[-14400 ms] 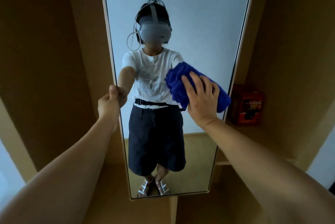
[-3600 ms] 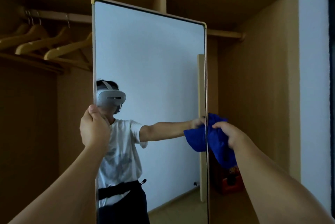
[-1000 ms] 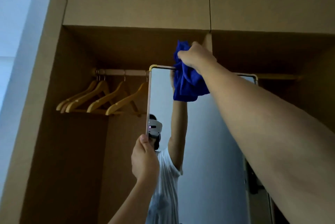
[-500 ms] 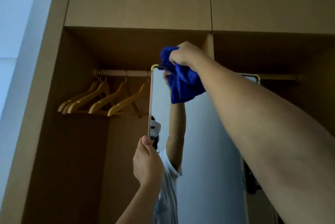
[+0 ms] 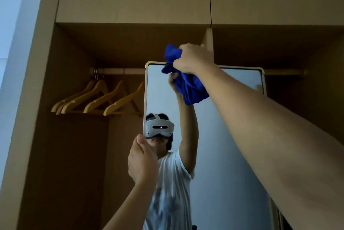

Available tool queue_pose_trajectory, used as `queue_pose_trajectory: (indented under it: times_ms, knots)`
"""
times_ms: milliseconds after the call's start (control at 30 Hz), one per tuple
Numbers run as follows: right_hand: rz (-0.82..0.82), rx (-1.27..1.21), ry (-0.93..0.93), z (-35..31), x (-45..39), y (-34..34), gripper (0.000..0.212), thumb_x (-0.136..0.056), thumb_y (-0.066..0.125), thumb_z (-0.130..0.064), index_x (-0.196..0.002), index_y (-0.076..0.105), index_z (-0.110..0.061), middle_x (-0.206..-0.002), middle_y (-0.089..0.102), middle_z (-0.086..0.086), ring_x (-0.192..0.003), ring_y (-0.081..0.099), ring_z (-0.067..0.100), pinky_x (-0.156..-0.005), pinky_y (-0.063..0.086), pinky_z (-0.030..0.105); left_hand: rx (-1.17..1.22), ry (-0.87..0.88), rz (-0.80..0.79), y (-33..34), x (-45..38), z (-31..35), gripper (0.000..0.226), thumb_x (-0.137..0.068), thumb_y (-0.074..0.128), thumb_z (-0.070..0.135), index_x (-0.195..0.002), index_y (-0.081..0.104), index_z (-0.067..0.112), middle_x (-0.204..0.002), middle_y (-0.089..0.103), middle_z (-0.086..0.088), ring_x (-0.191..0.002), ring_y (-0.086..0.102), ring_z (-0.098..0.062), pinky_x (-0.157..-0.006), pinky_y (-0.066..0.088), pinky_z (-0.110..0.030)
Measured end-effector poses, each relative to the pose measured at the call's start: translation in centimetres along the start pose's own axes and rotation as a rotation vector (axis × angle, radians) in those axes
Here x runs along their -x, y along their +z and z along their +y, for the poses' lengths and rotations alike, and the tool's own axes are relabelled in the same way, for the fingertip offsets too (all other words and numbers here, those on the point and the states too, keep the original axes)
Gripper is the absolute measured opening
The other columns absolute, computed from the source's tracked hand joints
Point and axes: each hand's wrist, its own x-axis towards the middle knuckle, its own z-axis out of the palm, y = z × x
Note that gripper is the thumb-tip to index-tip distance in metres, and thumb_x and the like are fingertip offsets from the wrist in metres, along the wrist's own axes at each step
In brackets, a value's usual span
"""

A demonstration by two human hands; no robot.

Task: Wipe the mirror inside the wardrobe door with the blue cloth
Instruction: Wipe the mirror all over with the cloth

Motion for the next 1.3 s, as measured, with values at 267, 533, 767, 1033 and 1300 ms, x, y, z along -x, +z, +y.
queue_pose_trajectory:
  times_ms: [267, 533, 767, 1033, 1300]
  knots:
    - [0.165, 0.075, -0.255, -3.7, 6.1, 5.9, 0.073, -0.082, 0.059, -0.041, -0.146, 0.024, -0.035, -0.157, 0.011, 0.004, -0.139, 0.012, 0.035, -0.106, 0.021, 0.055, 0.344, -0.095, -0.249, -1.4, -0.4, -0.1, 0.049, -0.098, 0.031, 0.044, -0.053, 0.041, 0.027, -0.056, 0.039, -0.005, -0.056, 0.036, -0.026, -0.058, 0.029, -0.041]
    - [0.147, 0.153, -0.389, -2.0, 15.6, 9.9, 0.075, -0.081, 0.057, -0.043, -0.148, 0.024, -0.031, -0.157, 0.013, 0.008, -0.141, 0.015, 0.037, -0.109, 0.021, 0.057, 0.384, -0.258, -0.348, -4.3, 1.0, -0.8, 0.043, -0.099, 0.034, 0.035, -0.071, 0.063, 0.02, -0.053, 0.054, 0.004, -0.049, 0.049, -0.012, -0.053, 0.038, -0.029]
    - [0.049, 0.221, -0.498, 0.3, 26.8, 15.2, 0.08, -0.079, 0.061, -0.037, -0.148, 0.024, -0.025, -0.155, 0.02, 0.012, -0.139, 0.022, 0.04, -0.107, 0.023, 0.059, 0.408, -0.464, -0.352, -7.0, 5.1, -5.7, 0.036, -0.099, 0.036, 0.028, -0.081, 0.063, 0.013, -0.069, 0.068, -0.004, -0.062, 0.064, -0.016, -0.059, 0.052, -0.028]
    - [-0.039, 0.147, -0.598, 2.6, 37.9, 20.2, 0.092, -0.068, 0.072, -0.033, -0.148, 0.026, -0.027, -0.155, 0.022, 0.008, -0.138, 0.026, 0.037, -0.11, 0.02, 0.056, 0.335, -0.547, -0.371, -7.4, 5.8, -6.9, 0.044, -0.094, 0.034, 0.046, -0.085, 0.067, 0.019, -0.083, 0.071, -0.002, -0.085, 0.065, -0.021, -0.076, 0.049, -0.038]
    - [-0.146, 0.128, -0.646, 4.0, 43.8, 22.9, 0.081, -0.078, 0.065, -0.026, -0.148, 0.025, -0.027, -0.156, 0.018, 0.006, -0.134, 0.027, 0.035, -0.102, 0.033, 0.057, 0.261, -0.453, -0.373, -7.2, 6.3, -7.0, 0.047, -0.097, 0.034, 0.048, -0.099, 0.067, 0.015, -0.077, 0.065, 0.001, -0.071, 0.057, -0.011, -0.067, 0.044, -0.028]
